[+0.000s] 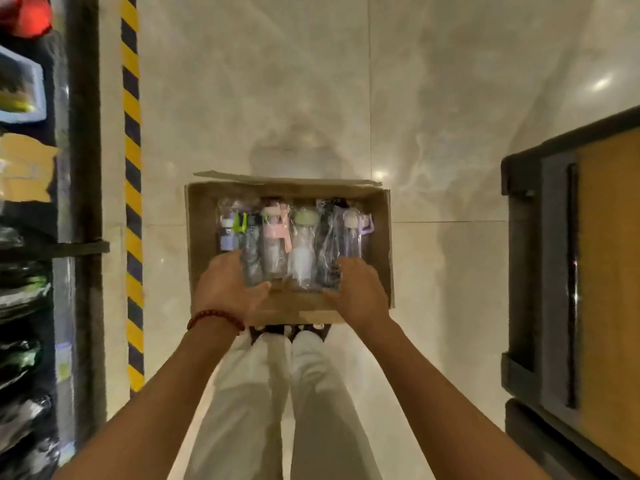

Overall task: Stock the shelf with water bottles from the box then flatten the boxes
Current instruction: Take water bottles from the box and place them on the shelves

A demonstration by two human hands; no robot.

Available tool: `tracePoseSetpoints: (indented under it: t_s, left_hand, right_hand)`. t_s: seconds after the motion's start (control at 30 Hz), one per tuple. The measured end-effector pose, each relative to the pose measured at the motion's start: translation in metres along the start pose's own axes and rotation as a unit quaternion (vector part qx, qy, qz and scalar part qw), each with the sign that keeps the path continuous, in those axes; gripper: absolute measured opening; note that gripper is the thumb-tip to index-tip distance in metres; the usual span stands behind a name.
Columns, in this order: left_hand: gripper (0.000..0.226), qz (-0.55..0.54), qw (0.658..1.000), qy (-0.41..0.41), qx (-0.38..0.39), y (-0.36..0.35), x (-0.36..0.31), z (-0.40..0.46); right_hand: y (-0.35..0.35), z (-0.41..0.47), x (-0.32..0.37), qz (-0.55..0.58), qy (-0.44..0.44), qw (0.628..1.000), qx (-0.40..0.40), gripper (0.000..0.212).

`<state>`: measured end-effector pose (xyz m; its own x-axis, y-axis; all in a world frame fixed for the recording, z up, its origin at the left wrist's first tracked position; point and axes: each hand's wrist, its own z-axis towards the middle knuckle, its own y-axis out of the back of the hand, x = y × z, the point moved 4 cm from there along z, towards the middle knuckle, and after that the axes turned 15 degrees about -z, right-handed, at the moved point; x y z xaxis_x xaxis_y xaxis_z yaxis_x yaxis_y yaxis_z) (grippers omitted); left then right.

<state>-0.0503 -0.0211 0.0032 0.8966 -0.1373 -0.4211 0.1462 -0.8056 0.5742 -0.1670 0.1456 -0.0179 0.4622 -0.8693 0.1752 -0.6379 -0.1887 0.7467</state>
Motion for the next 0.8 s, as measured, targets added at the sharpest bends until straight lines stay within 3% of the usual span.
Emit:
tracePoseSetpoints:
  t_s: [0.1,0.2,0.43,0.57,0.67,0.8]
  left_hand:
    - [0.081,-0.024,0.999,0.029,0.006,-0.039,0.036,0.058]
    - [0.091,-0.044,0.998,0.051,-0.007,-0.073,0.075,0.115]
    - [0.119,-0.071,0.978,0.193,-0.043,-0.130,0.137,0.206]
    - [0.110,-0.099,0.971,0.203,-0.075,-0.146,0.159,0.237]
    - [0.099,-0.068,0.976,0.175,-0.113,-0.148,0.166,0.245]
    - [0.088,-0.089,0.972,0.129,-0.173,-0.150,0.163,0.242]
  right_hand:
    - [-0.054,0.052,-0.018,0.000,-0.009,0.999,0.041,0.038]
    - [-0.096,0.093,-0.035,-0.016,-0.050,0.997,0.053,0.058]
    - [-0.162,0.169,-0.088,0.090,-0.242,0.962,0.090,0.091]
    - [-0.189,0.191,-0.098,0.141,-0.274,0.948,0.084,0.094]
    - [-0.196,0.198,-0.100,0.151,-0.301,0.941,0.025,0.095]
    - [-0.204,0.205,-0.104,0.143,-0.326,0.934,0.007,0.095]
